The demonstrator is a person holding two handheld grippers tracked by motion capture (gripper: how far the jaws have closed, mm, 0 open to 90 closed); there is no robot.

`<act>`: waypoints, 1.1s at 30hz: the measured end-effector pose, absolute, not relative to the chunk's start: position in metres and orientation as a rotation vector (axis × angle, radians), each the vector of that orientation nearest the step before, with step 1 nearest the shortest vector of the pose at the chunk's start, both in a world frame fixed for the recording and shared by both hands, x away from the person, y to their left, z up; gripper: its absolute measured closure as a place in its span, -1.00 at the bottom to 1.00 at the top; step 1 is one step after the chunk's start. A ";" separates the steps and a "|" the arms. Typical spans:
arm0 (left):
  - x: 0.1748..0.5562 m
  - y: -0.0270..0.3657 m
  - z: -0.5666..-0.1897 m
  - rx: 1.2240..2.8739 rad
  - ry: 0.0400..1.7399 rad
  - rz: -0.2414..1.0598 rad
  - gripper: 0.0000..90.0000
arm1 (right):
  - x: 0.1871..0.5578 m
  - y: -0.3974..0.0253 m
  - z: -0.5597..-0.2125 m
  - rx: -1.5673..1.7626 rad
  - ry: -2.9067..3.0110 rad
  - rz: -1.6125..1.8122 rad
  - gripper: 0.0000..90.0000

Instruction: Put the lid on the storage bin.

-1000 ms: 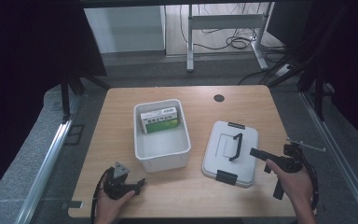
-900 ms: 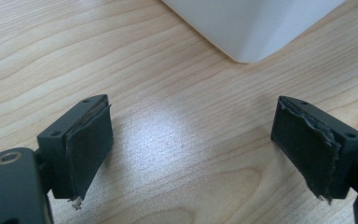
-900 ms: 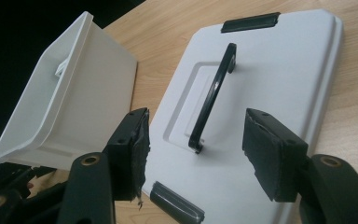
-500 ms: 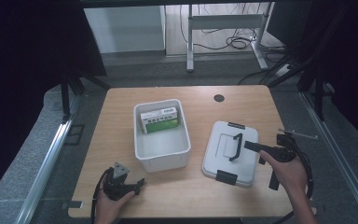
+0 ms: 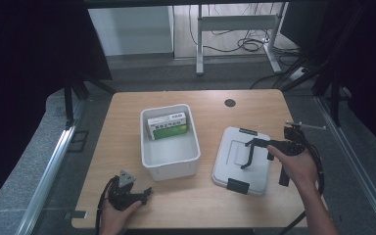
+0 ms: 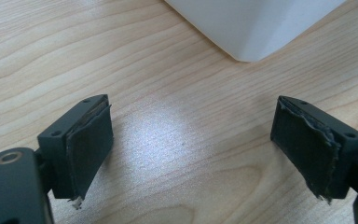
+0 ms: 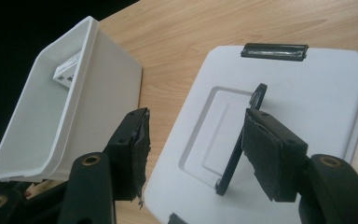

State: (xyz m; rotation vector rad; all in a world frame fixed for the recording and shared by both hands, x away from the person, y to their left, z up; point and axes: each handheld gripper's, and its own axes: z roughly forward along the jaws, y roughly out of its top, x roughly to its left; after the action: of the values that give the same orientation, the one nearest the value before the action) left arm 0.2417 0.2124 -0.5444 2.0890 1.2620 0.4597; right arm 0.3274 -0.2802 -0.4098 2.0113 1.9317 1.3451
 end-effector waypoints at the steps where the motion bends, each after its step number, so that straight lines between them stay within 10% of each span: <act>1: 0.242 0.212 -0.544 2.089 1.262 0.460 -0.71 | 0.327 -0.280 -0.410 2.011 1.932 1.345 -0.08; 33: 0.242 0.212 -0.544 2.089 1.262 0.459 -0.72 | 0.373 -0.257 -0.434 2.177 2.023 0.960 0.25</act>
State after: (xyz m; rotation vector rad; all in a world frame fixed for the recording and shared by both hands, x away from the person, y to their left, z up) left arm 0.2417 0.2124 -0.5444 2.0893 1.2620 0.4594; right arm 0.3726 -0.2573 -0.4336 2.1766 2.0225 0.9603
